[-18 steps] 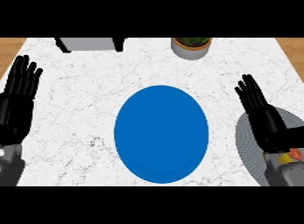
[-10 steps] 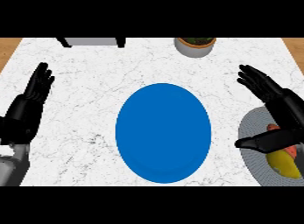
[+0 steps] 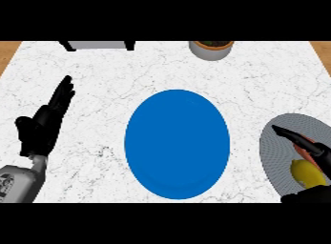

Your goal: Pick the sweet potato from the placemat and place it in the plate

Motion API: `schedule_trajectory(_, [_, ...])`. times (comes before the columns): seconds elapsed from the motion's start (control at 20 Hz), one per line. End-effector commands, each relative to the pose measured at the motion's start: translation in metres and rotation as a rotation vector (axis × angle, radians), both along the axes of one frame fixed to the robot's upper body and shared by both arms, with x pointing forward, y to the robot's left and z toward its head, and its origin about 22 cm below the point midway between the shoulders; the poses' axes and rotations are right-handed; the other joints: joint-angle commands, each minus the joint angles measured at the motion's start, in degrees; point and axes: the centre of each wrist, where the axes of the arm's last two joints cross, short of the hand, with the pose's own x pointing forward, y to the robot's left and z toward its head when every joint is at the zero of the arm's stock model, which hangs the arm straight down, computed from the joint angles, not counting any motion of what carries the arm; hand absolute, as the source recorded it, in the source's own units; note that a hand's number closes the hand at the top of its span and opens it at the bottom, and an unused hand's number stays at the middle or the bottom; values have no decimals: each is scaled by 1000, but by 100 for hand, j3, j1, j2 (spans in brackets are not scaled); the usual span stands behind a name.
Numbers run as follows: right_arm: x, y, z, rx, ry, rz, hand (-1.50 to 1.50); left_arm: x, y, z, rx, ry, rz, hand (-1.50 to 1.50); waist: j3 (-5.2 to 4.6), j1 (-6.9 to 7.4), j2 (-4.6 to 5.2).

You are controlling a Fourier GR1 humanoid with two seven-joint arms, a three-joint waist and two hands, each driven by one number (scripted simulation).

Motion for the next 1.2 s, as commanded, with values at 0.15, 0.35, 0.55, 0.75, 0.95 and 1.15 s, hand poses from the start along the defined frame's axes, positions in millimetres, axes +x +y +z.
schedule_trajectory(0.15, [5, -48, 21, -136, -225, -57, -150, 10, -20, -6, 9, 20, -6, 0, -4, 37, -6])
schedule_trajectory(0.35, [11, -72, 92, -234, -232, -69, -150, 6, -8, -6, 7, 15, 0, 0, -12, 38, -18])
schedule_trajectory(0.55, [14, -91, 132, -533, -103, -32, -150, 17, -12, -7, 3, 24, -1, 0, -20, 34, 8])
schedule_trajectory(0.75, [17, -80, 146, -656, 23, -10, -150, 14, -7, -6, -1, 18, -23, 0, -17, 67, -3])
schedule_trajectory(0.95, [27, -67, 135, -719, 72, 11, -150, 21, -14, -6, 9, 18, -19, 0, -9, 97, 6])
schedule_trajectory(1.15, [44, -80, 125, -710, 128, -2, -150, 14, -21, -9, -1, 8, -36, 0, -4, 142, 9])
